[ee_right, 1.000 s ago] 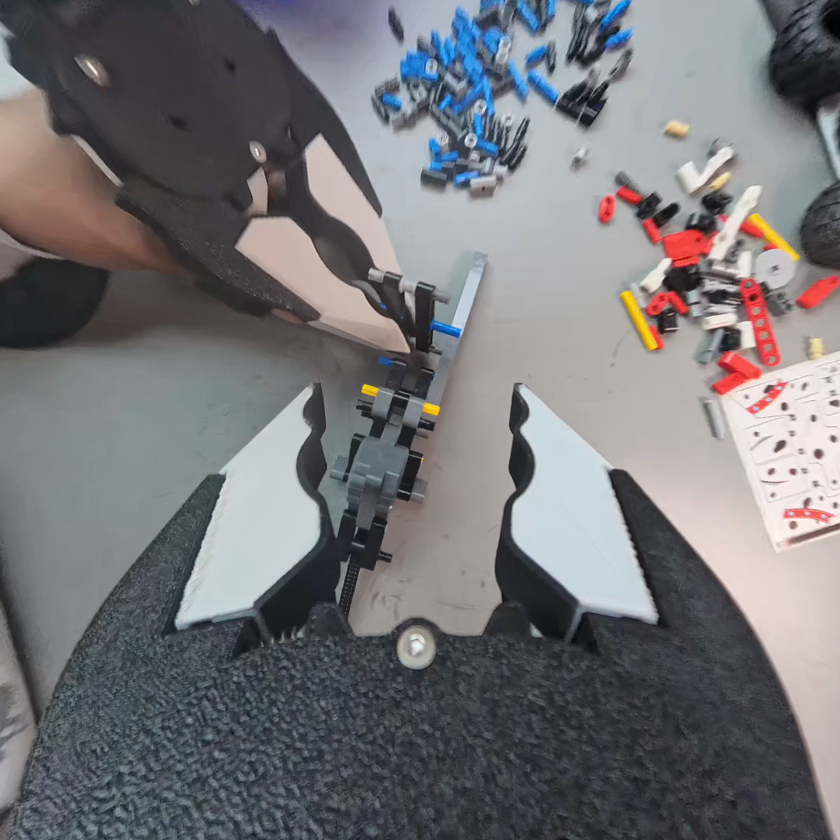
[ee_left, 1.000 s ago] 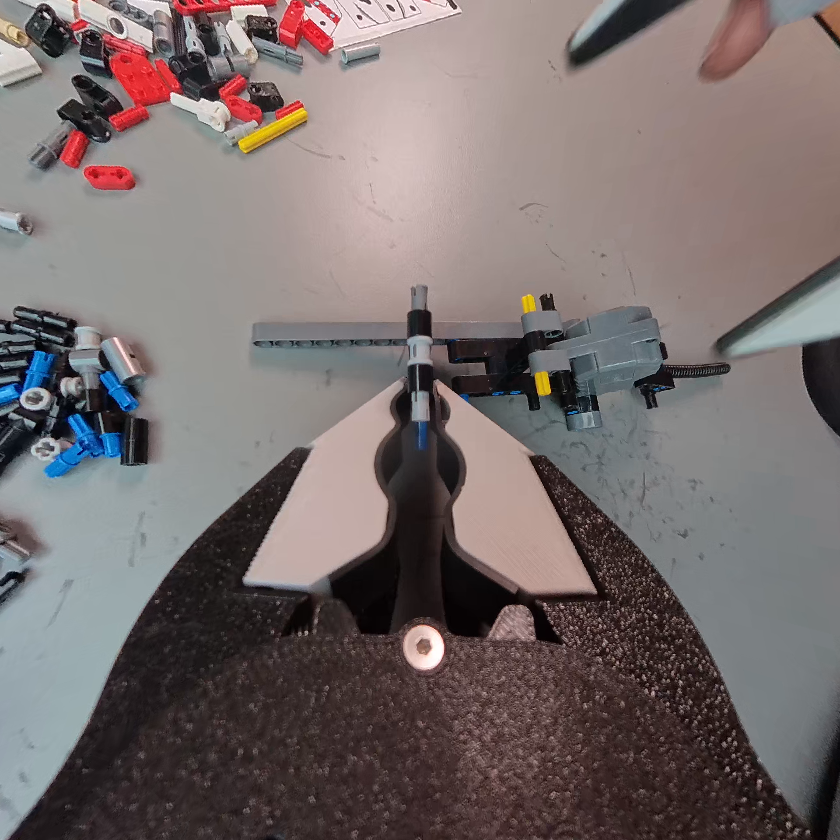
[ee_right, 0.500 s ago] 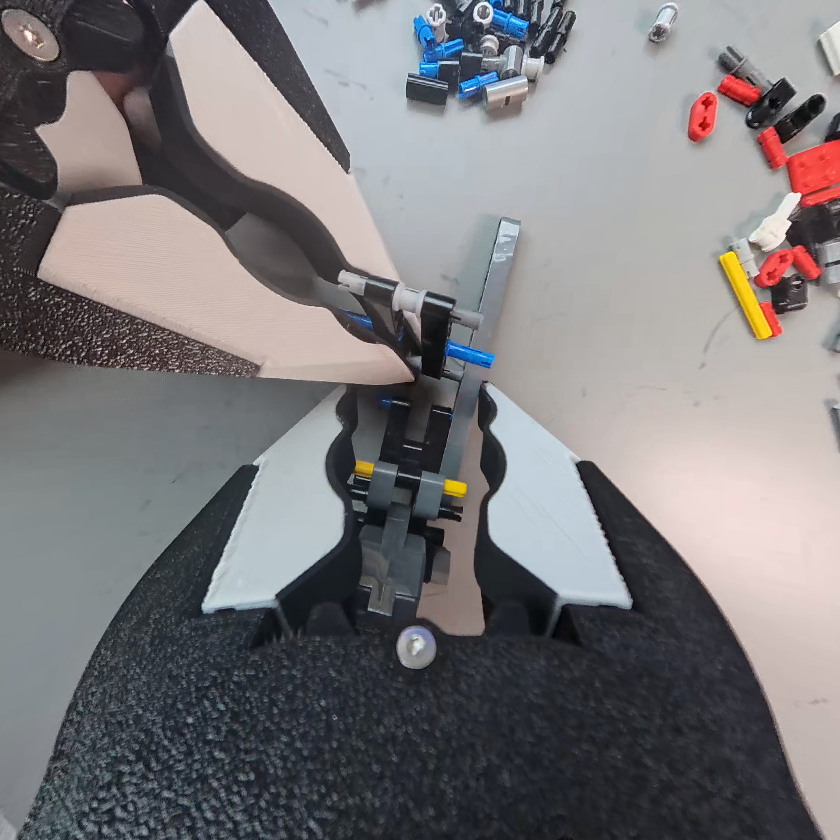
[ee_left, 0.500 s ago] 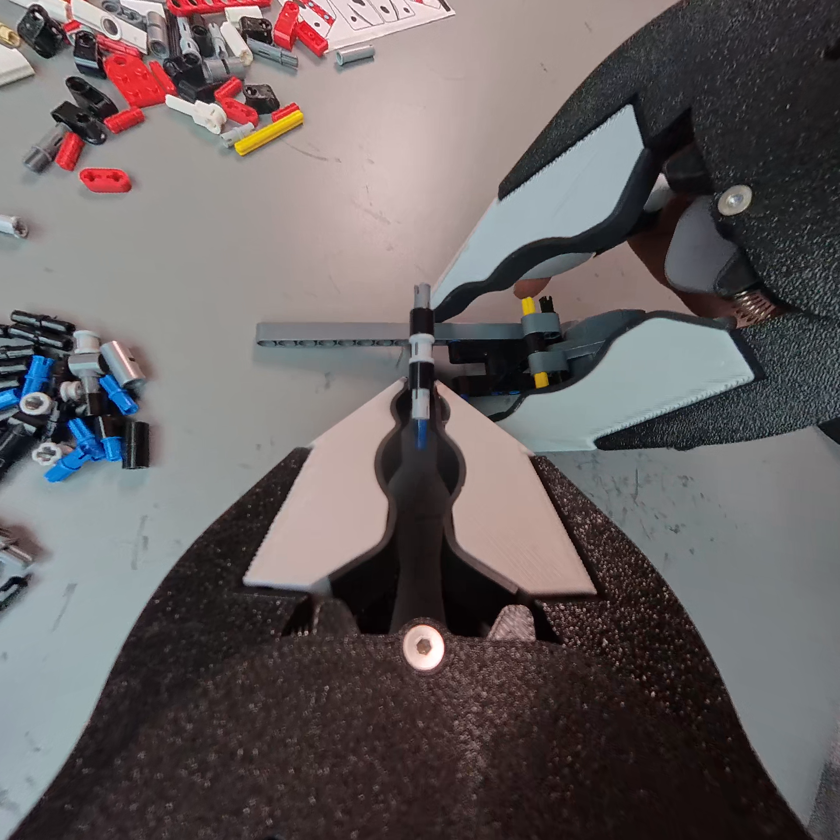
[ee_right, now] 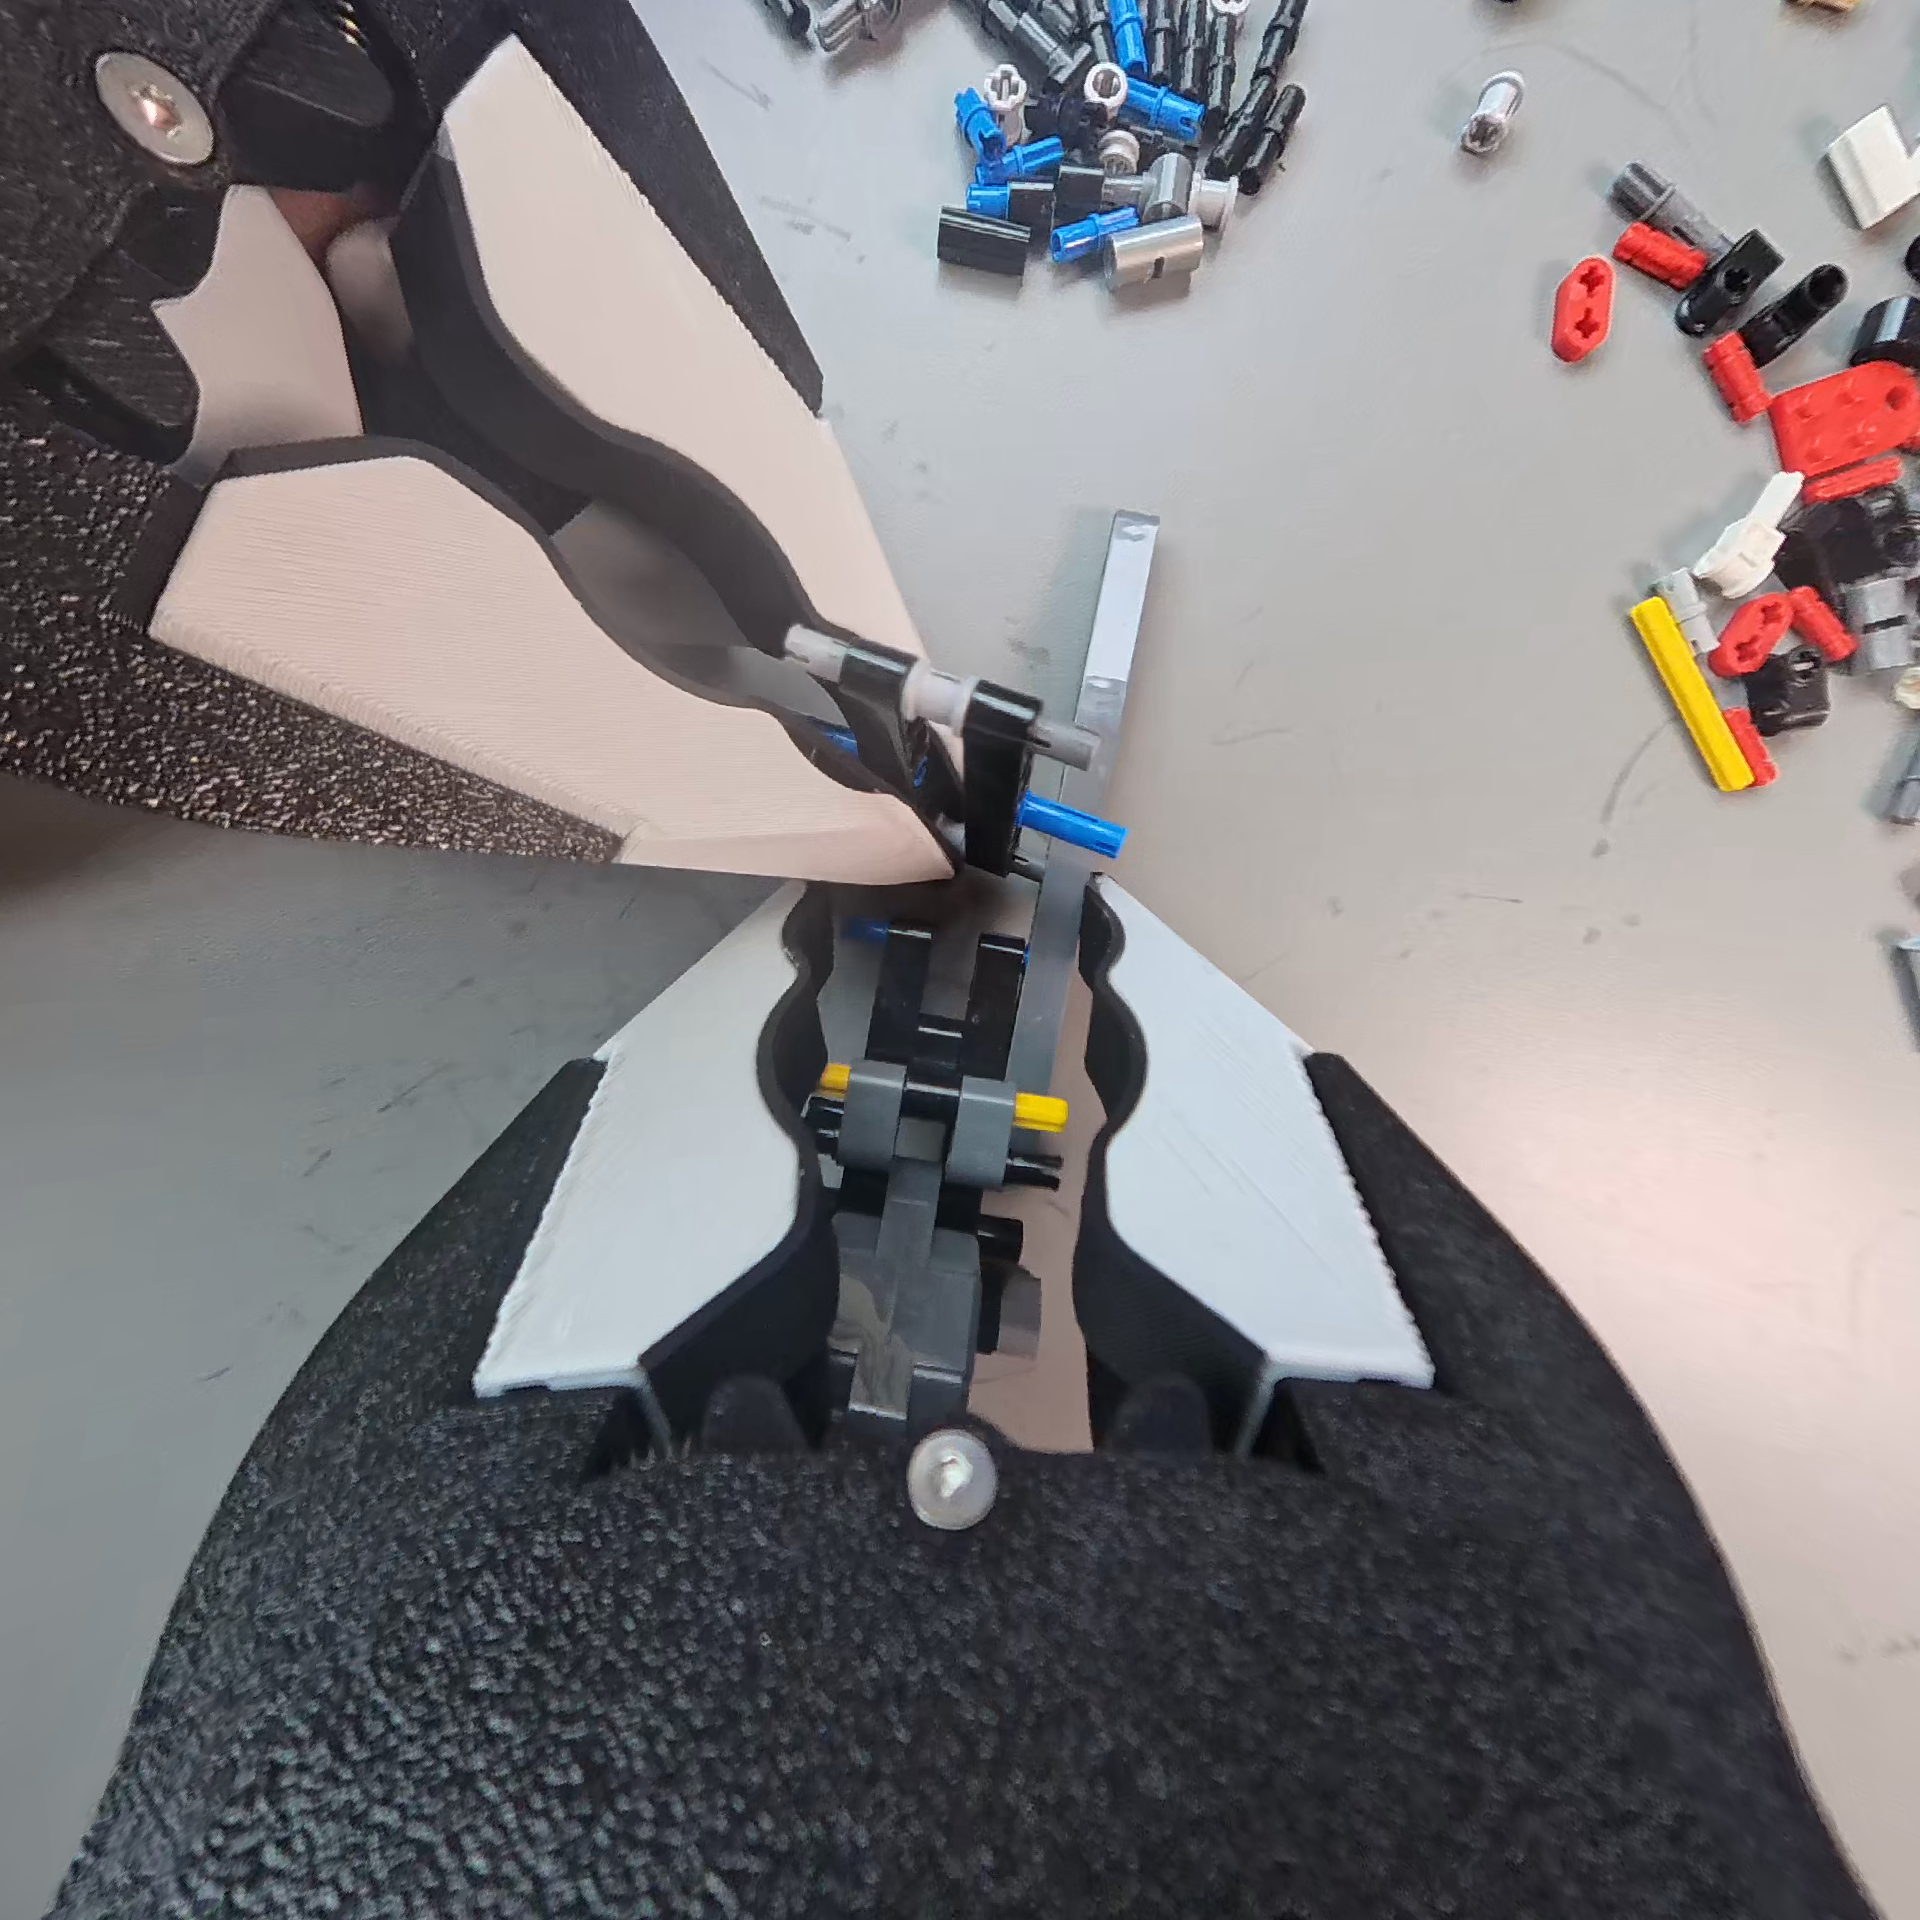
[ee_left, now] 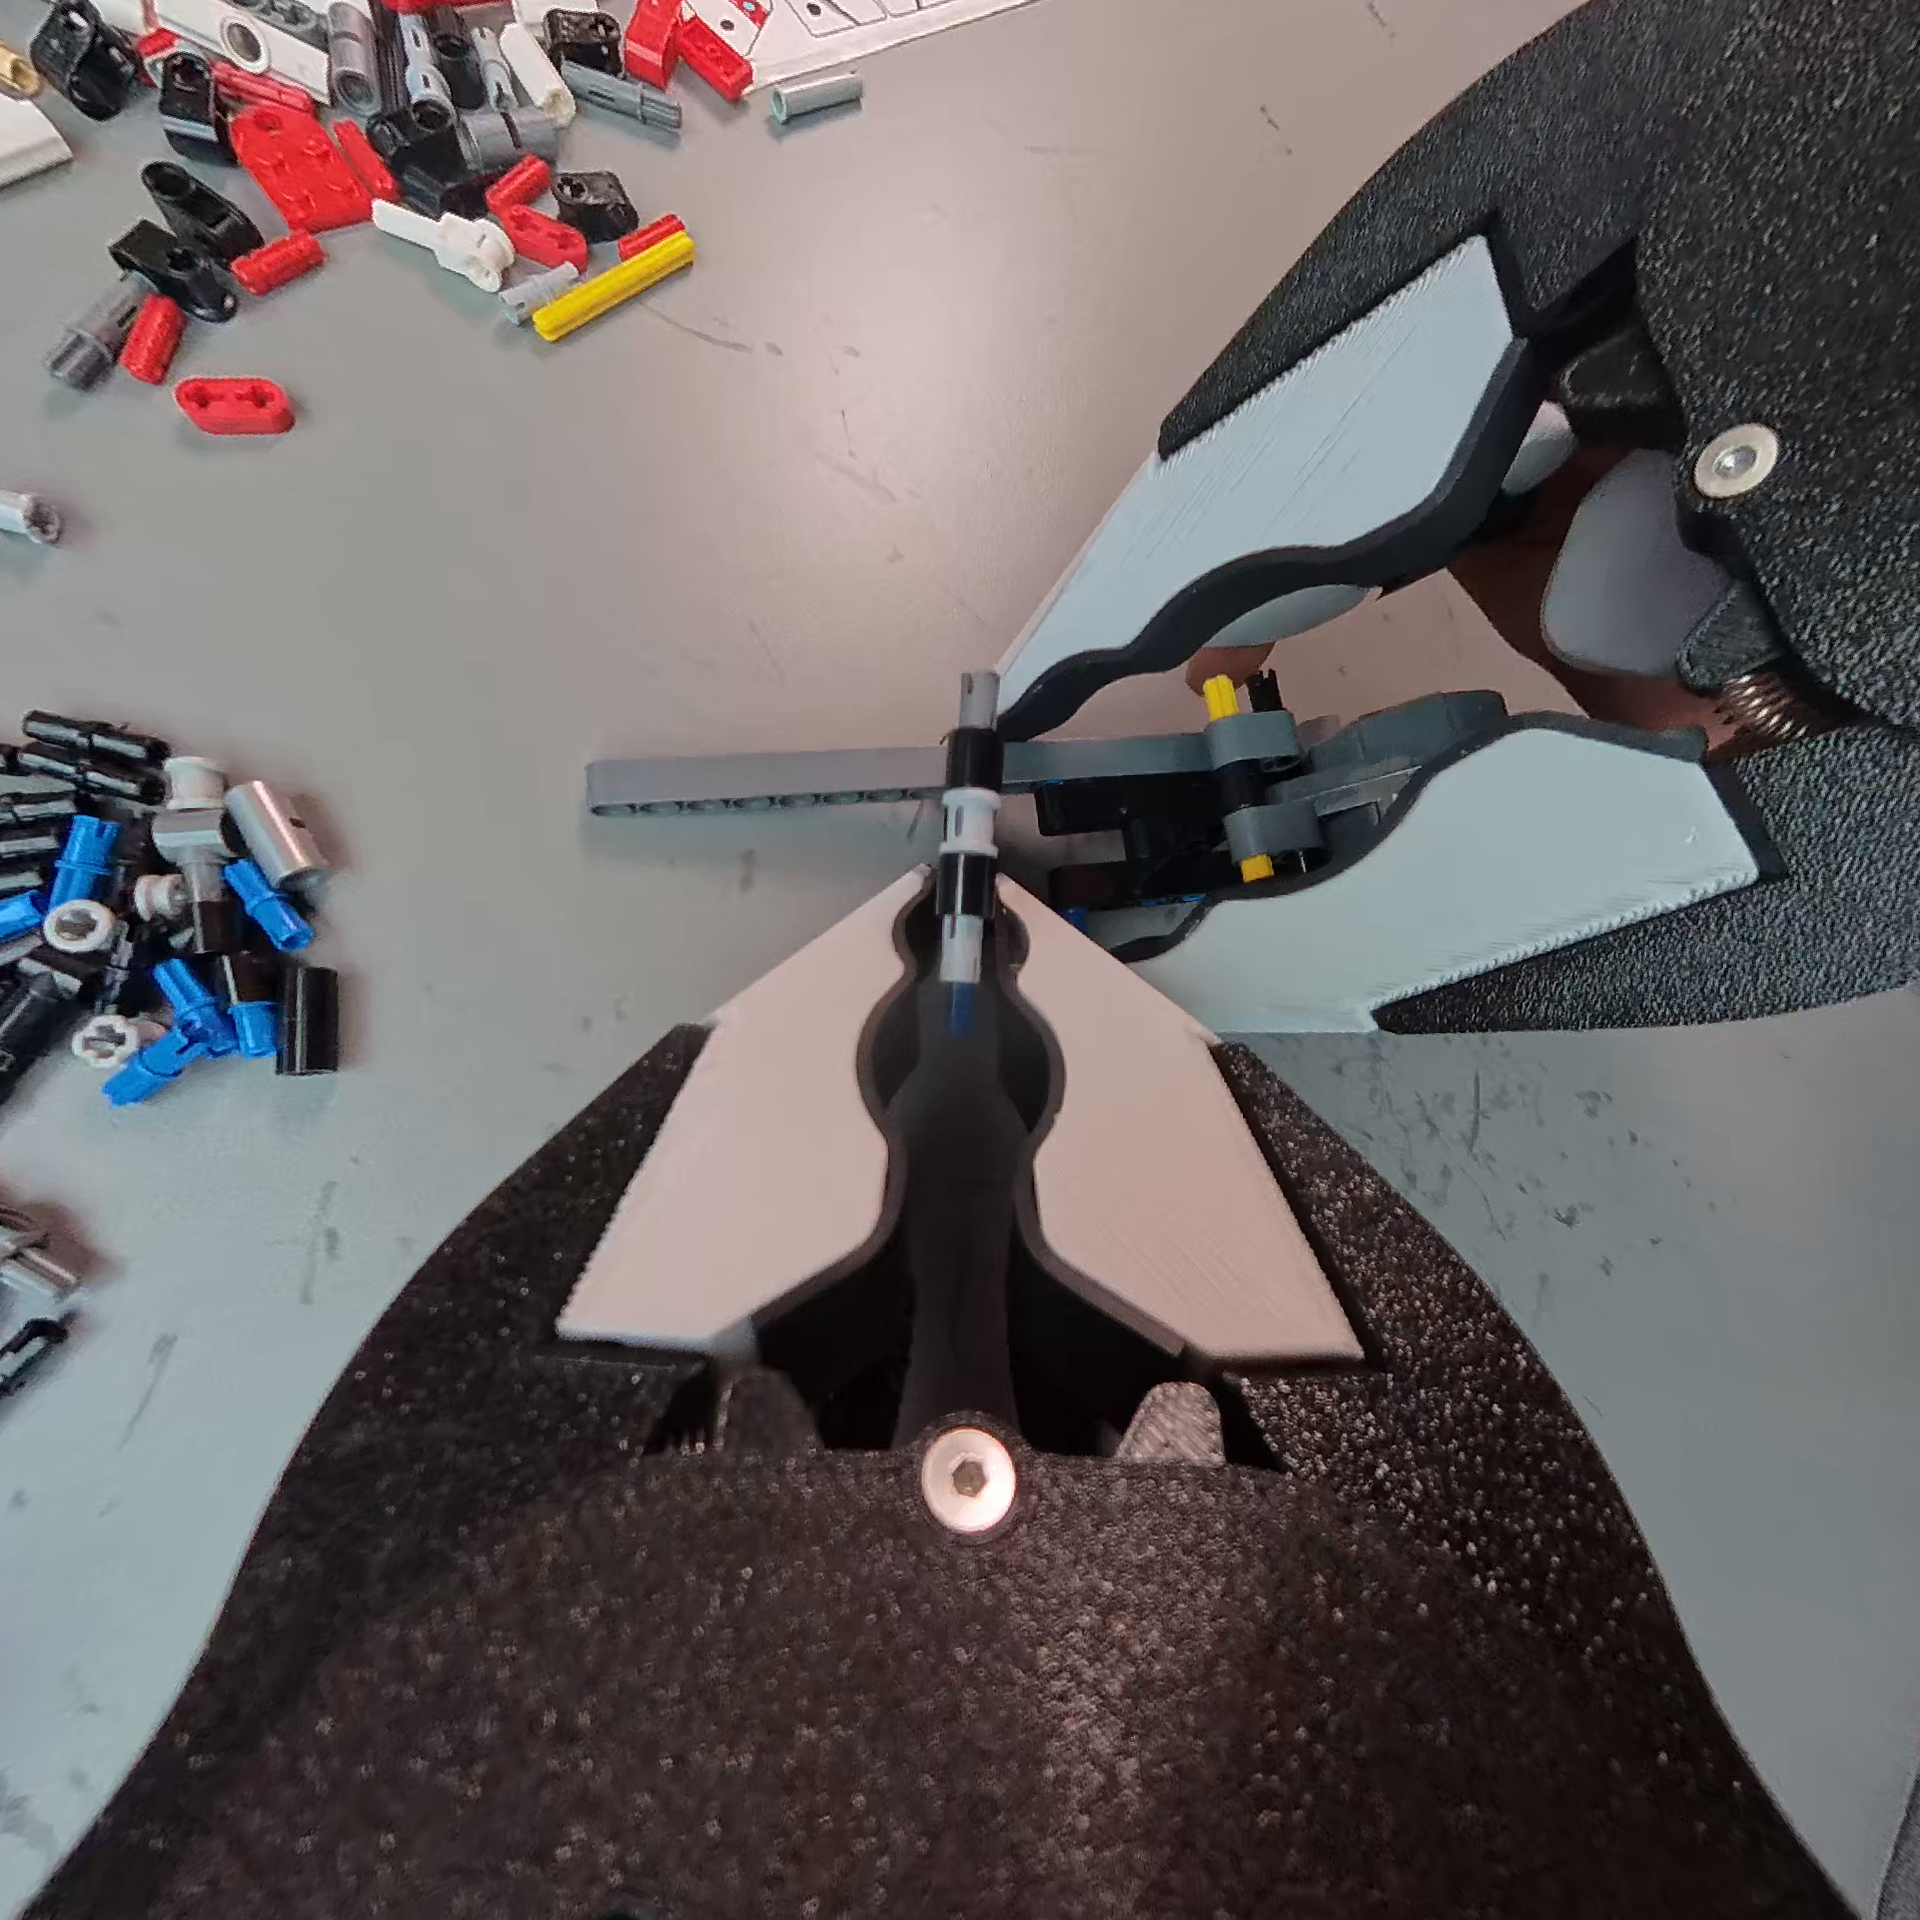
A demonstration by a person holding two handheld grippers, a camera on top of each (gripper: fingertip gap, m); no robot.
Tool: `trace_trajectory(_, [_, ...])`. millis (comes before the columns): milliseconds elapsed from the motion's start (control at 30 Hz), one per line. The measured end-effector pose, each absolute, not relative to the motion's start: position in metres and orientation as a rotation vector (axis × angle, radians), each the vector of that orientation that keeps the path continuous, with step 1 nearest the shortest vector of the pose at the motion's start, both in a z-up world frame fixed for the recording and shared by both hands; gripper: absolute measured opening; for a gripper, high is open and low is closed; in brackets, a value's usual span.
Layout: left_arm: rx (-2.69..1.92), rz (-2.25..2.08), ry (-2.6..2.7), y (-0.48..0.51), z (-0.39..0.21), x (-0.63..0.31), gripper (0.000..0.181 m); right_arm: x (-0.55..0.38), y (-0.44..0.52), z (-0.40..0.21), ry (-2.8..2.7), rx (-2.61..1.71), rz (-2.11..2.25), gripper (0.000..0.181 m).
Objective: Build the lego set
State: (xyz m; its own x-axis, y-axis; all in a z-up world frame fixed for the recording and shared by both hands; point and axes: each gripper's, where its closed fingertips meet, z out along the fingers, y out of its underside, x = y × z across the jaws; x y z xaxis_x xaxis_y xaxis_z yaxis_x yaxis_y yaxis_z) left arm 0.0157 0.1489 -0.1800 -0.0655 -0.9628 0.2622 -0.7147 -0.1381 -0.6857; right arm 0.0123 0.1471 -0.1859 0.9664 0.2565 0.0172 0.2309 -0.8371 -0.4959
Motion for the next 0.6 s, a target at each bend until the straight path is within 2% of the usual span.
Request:
trace_trajectory(400, [-1.934, -1.066, 1.747, 0.1479, -0.1780, 0.0173, 0.005, 0.0117, 0.1458, -0.1855, -0.194, -2.600, 0.056, 0.046])
trace_trajectory(500, [-1.947, -1.111, 1.733, 0.1455, -0.1773, 0.0200, 0.006, 0.0124, 0.1444, -0.1856, -0.227, -2.603, 0.025, 0.049])
trace_trajectory(600, [-1.931, -1.133, 1.729, 0.1432, -0.1761, 0.0226, 0.006, 0.0097, 0.1398, -0.1855, -0.290, -2.605, 0.036, 0.062])
